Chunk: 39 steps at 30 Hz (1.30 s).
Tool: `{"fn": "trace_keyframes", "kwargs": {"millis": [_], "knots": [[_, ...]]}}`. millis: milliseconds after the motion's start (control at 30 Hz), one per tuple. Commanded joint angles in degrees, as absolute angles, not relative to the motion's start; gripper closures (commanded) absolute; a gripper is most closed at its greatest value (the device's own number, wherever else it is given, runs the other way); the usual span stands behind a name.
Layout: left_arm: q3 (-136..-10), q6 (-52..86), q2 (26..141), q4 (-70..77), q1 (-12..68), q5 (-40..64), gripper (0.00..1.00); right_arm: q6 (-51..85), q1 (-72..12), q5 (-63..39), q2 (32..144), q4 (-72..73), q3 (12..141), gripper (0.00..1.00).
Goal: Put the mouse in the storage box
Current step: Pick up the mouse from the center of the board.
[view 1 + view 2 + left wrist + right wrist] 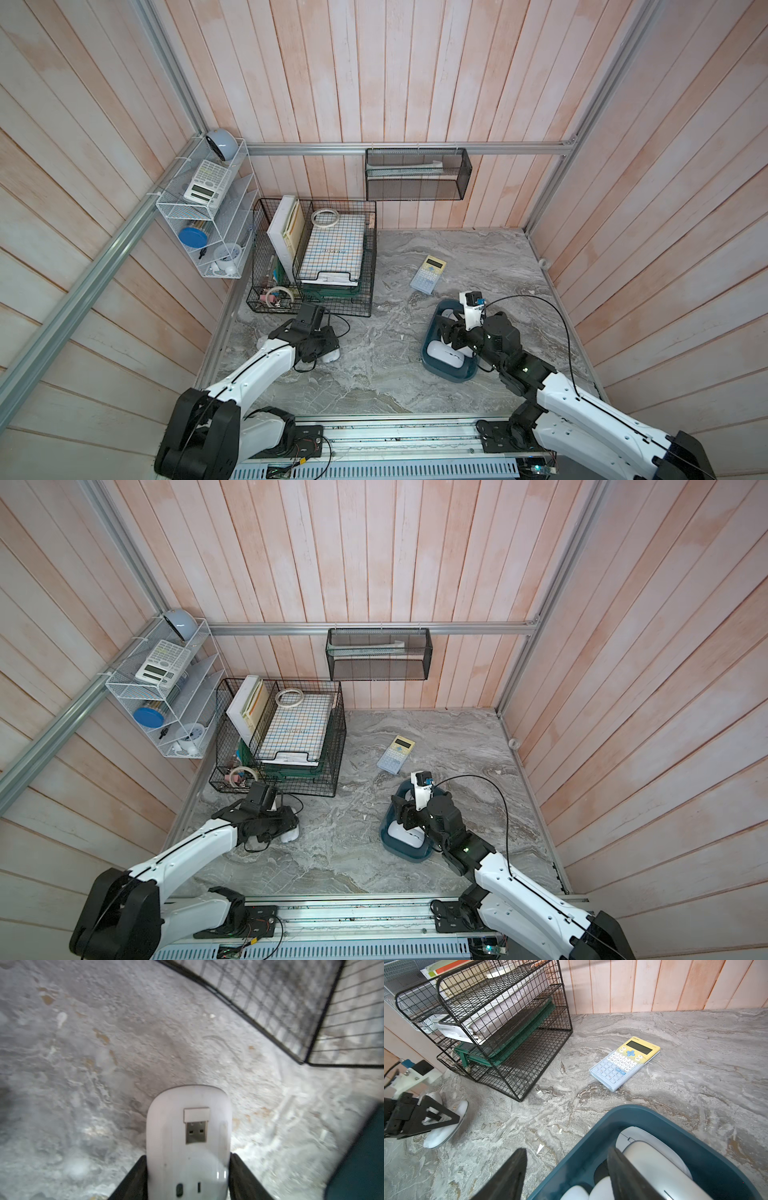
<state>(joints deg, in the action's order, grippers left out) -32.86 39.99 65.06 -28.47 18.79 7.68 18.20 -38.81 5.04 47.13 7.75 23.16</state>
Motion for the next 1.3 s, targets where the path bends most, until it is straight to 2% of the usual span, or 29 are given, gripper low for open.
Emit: {"fn": "trace_keyframes", "kwargs": {"millis": [0, 133, 267, 500, 600, 900, 1267], "knots": [[-31.93, 41.22, 57.66, -22.75, 19.92, 15.53, 0.45, 18.7, -38.8, 4.23, 46.56, 8.53, 22.51, 0.32], [-31.29, 39.57, 49.57, -15.35, 22.47, 18.09, 0.45, 19.25, -38.82, 3.13, 45.8, 7.73, 23.28, 0.32], [-30.76, 35.62, 46.99, -4.68, 26.89, 20.02, 0.45, 20.41, -38.84, 0.1, 43.78, 4.02, 26.07, 0.32], [-31.63, 12.5, 51.25, 6.96, 44.16, 10.94, 0.45, 25.56, -38.77, -8.04, 37.79, -2.25, 30.91, 0.32], [-31.81, 2.89, 55.42, 10.38, 48.96, 9.69, 0.45, 28.36, -38.83, -11.77, 36.52, -4.5, 32.97, 0.33], [-34.6, -6.57, 64.74, 12.93, 53.09, 9.67, 0.45, 35.62, -40.31, -22.68, 44.49, -4.59, 37.37, 0.34], [-33.94, -7.32, 64.86, 13.14, 54.54, 9.19, 0.45, 35.84, -45.11, -20.89, 56.75, -3.72, 39.85, 0.36]]}}
